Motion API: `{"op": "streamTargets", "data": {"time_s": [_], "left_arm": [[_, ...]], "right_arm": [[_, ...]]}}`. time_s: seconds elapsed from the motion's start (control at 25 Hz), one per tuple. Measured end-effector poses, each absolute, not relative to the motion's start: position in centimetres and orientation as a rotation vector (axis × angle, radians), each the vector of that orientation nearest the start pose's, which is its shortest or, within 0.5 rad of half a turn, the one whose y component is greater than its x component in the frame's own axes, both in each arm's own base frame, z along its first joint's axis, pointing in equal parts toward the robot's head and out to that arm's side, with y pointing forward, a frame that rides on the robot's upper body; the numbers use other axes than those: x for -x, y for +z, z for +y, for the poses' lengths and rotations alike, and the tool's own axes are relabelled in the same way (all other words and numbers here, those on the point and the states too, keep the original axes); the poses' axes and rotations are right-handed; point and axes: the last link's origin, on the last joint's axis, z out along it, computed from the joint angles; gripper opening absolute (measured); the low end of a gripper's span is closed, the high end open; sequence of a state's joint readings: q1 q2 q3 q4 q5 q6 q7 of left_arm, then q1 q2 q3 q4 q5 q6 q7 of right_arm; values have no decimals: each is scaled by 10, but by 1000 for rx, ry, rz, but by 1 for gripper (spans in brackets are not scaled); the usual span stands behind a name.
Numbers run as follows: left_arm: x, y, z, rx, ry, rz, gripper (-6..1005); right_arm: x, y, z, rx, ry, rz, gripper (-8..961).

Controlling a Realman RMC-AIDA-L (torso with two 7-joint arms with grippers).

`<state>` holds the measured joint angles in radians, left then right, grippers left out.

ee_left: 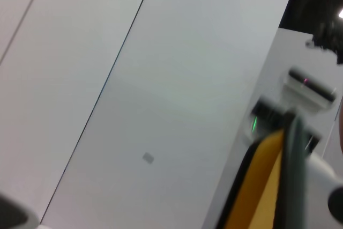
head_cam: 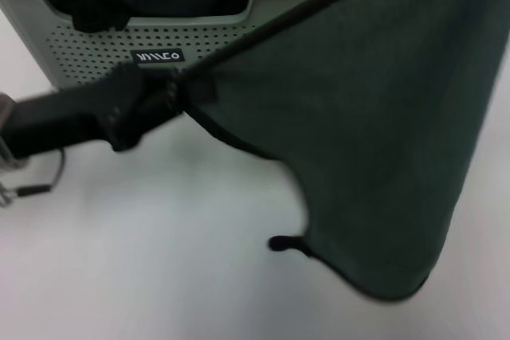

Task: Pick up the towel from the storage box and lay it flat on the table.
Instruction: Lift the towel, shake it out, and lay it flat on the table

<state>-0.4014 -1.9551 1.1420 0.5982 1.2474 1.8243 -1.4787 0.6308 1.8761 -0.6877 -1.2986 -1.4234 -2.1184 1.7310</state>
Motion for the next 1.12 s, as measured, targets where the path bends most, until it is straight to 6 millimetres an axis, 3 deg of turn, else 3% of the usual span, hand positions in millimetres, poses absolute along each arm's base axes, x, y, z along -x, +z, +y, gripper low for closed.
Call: {"op": "streamTargets", "data": {"time_s": [0.12,0.24,0.36,0.52,0.92,1.0,1.12], "left_arm": [[220,59,293,2728,-1429,-586,27],[206,74,297,2768,-1413,-536,26],[192,82,304,2813,-1389,-482,26],[182,89,314,2840,-1345,-449,25],[185,99,334,2808,-1204,-503,23],[187,97,334,2822,-1184,-523,23],[193,93,319,2882,-1191,-550,22]], "right_arm": [[-143,147,297,2872,1122,-195,141],[-154,117,294,2863,1197,-45,142],[-159,104,298,2840,1230,56,143],[-162,110,302,2755,1278,67,145],[-167,118,315,2633,1284,50,149],[-170,115,312,2652,1294,62,149],[-182,107,293,2703,1353,101,151]]}}
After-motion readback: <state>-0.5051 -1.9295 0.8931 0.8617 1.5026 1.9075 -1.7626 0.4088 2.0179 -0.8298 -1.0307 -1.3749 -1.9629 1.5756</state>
